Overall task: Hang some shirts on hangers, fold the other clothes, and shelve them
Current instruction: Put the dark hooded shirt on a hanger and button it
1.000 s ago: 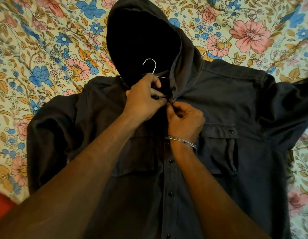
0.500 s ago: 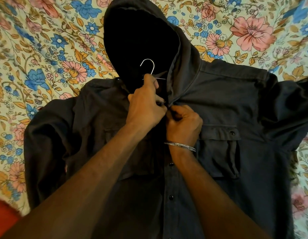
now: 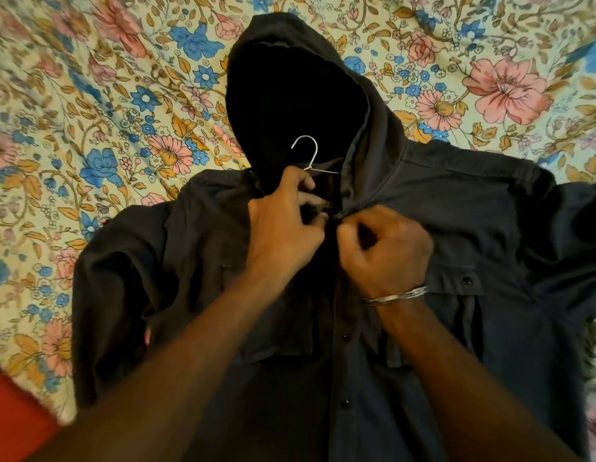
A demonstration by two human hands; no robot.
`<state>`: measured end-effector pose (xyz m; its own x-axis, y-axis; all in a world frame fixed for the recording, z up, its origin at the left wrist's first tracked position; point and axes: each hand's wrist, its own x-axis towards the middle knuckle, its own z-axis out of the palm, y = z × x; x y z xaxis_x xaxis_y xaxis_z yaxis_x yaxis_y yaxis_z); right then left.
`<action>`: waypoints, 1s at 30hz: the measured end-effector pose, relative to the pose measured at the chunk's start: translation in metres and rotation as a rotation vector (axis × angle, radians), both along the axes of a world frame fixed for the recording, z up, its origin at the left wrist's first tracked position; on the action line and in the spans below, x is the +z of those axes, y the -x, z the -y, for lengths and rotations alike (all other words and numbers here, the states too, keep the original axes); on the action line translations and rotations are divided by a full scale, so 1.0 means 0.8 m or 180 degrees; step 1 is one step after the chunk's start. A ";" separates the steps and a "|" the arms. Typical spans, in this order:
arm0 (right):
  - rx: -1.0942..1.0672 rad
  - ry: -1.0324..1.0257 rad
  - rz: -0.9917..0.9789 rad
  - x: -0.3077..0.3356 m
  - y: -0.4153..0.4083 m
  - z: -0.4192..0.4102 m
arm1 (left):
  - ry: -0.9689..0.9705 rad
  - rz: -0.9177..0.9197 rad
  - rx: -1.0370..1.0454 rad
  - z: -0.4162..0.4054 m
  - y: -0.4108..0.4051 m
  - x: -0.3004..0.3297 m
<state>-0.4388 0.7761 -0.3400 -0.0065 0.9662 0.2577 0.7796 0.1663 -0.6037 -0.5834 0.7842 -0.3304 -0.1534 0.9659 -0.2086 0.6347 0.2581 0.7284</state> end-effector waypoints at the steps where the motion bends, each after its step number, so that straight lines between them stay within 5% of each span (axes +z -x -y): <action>1: -0.0099 -0.0211 -0.0181 0.017 0.002 -0.013 | -0.0344 -0.0208 0.0107 0.011 0.001 0.000; 4: 0.0035 -0.0183 0.0166 0.043 0.024 -0.063 | -0.0794 -0.1164 0.0079 0.061 -0.015 -0.007; 7: 0.0793 0.0660 0.1362 0.024 0.051 -0.104 | -0.0297 -0.1667 -0.0269 0.108 -0.034 -0.036; 10: 0.0987 0.0979 0.1863 -0.001 0.060 -0.118 | -0.0001 -0.1961 -0.0446 0.125 -0.033 -0.056; 19: 0.1016 0.1052 0.2054 0.022 0.029 -0.124 | 0.0384 -0.1237 -0.0760 0.116 -0.025 -0.030; 26: 0.1367 0.0936 0.2220 0.041 0.017 -0.102 | 0.0799 -0.1270 -0.1561 0.161 -0.044 0.009; 30: 0.1399 0.1145 0.1962 0.022 0.018 -0.094 | 0.0998 -0.0627 -0.1453 0.155 -0.044 0.028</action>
<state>-0.4528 0.8509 -0.3225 -0.4404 0.8654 -0.2389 0.8967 0.4108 -0.1650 -0.5482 0.6598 -0.3081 0.1987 0.8402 -0.5046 0.8480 0.1108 0.5183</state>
